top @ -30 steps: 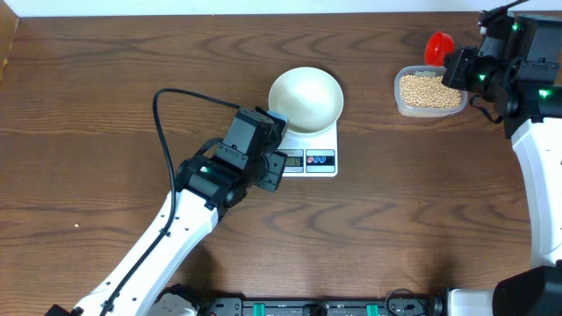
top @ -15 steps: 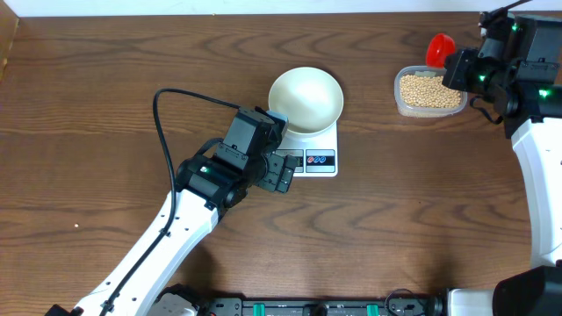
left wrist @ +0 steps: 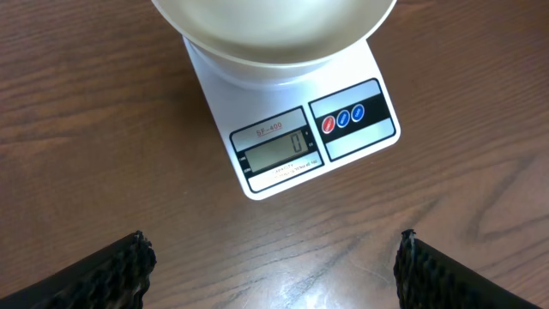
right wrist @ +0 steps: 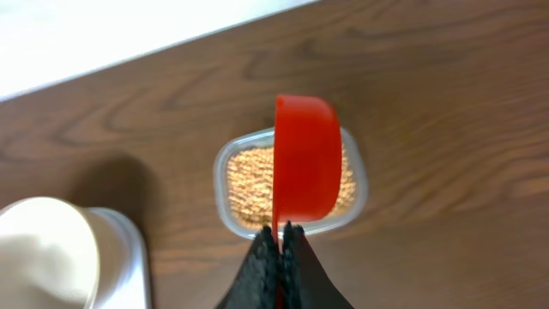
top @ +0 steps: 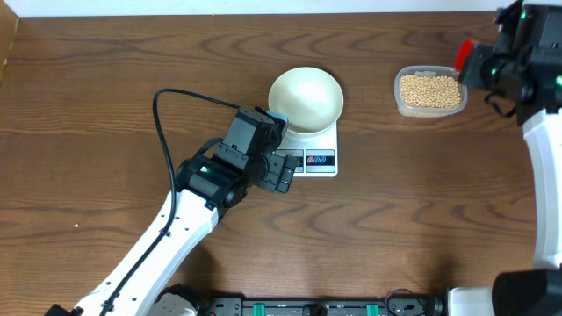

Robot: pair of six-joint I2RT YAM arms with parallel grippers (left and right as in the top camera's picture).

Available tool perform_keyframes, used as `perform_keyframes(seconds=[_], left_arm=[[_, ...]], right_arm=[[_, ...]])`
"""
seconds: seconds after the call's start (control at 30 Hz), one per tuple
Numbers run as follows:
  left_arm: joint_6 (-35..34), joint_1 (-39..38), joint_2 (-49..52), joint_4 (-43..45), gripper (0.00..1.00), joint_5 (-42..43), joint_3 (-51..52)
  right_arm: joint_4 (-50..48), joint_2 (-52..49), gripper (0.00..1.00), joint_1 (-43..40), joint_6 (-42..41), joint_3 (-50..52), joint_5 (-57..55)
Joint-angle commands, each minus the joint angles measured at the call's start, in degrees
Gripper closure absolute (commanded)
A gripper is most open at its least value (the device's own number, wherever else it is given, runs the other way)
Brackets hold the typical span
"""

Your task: Scoop item into bowl and weigh 50g on scale

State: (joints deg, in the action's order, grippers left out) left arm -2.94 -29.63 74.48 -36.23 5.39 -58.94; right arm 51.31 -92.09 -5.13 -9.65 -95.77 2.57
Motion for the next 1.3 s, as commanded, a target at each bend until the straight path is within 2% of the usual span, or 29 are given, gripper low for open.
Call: perform_keyframes(seconds=[0.0,0.2,1.0,1.27], left_arm=[[0.17,0.2,-0.42,-0.2,0.08,-0.94,-0.09],[0.17,0.2,-0.42,-0.2,0.08,-0.94,-0.09],[0.17,0.2,-0.42,-0.2,0.08,-0.94,-0.09],[0.17,0.2,-0.42,-0.2,0.08,-0.94,-0.09]], right_arm=[[4.07,-6.14,0.99,-0.07,4.96,-5.97,-3.56],[11.3,-14.86,0.99,0.31,9.51,-13.0,-3.52],[11.34,-27.8,0.99,0.66,9.97,-12.81,-4.33],[10.97,-31.06,0.99,1.05,9.9,-12.76,4.9]])
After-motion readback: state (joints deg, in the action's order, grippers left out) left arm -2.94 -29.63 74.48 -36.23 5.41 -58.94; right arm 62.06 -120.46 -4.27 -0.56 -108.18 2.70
